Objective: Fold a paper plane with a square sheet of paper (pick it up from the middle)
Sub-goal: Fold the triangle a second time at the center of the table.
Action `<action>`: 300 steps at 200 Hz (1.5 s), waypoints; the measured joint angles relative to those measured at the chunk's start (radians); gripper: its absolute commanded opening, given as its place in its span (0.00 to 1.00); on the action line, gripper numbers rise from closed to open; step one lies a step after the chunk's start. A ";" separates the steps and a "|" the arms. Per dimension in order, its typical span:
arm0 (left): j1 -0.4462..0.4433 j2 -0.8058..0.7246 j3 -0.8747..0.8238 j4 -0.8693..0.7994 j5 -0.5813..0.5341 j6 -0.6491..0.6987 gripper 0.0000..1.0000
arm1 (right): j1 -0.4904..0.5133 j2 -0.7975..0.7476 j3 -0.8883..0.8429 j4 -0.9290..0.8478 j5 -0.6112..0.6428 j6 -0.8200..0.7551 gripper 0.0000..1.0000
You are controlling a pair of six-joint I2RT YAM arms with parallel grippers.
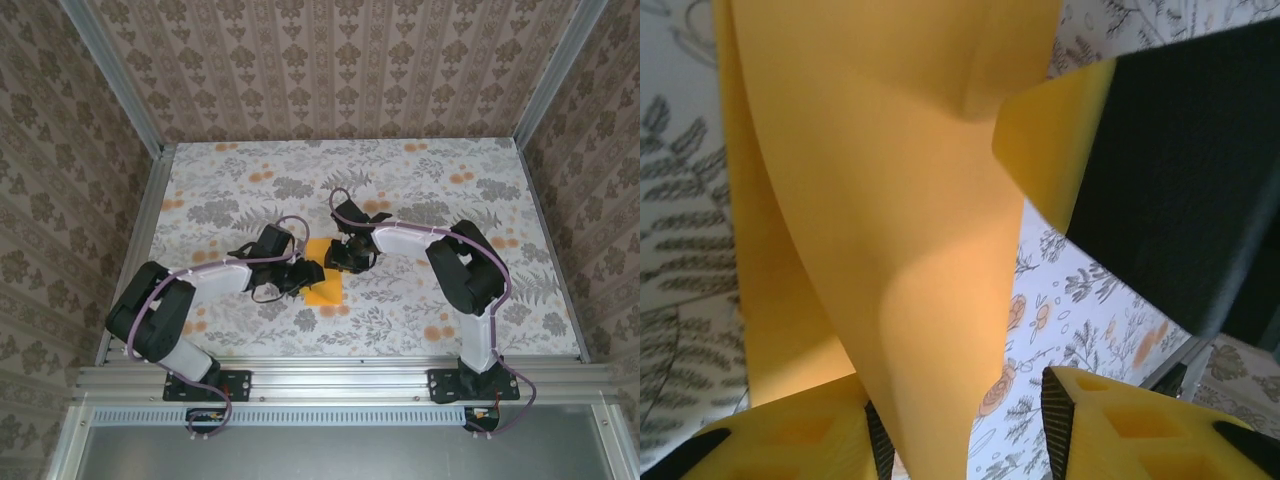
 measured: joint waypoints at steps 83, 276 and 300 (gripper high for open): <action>0.000 0.050 0.026 0.073 0.025 -0.021 0.54 | -0.023 0.000 -0.021 0.053 -0.067 0.021 0.38; -0.020 0.007 0.028 0.005 0.010 0.002 0.48 | -0.016 -0.033 -0.014 -0.059 0.068 -0.039 0.38; -0.021 0.020 0.032 0.030 0.020 0.001 0.47 | -0.018 -0.033 -0.014 -0.059 0.066 -0.039 0.38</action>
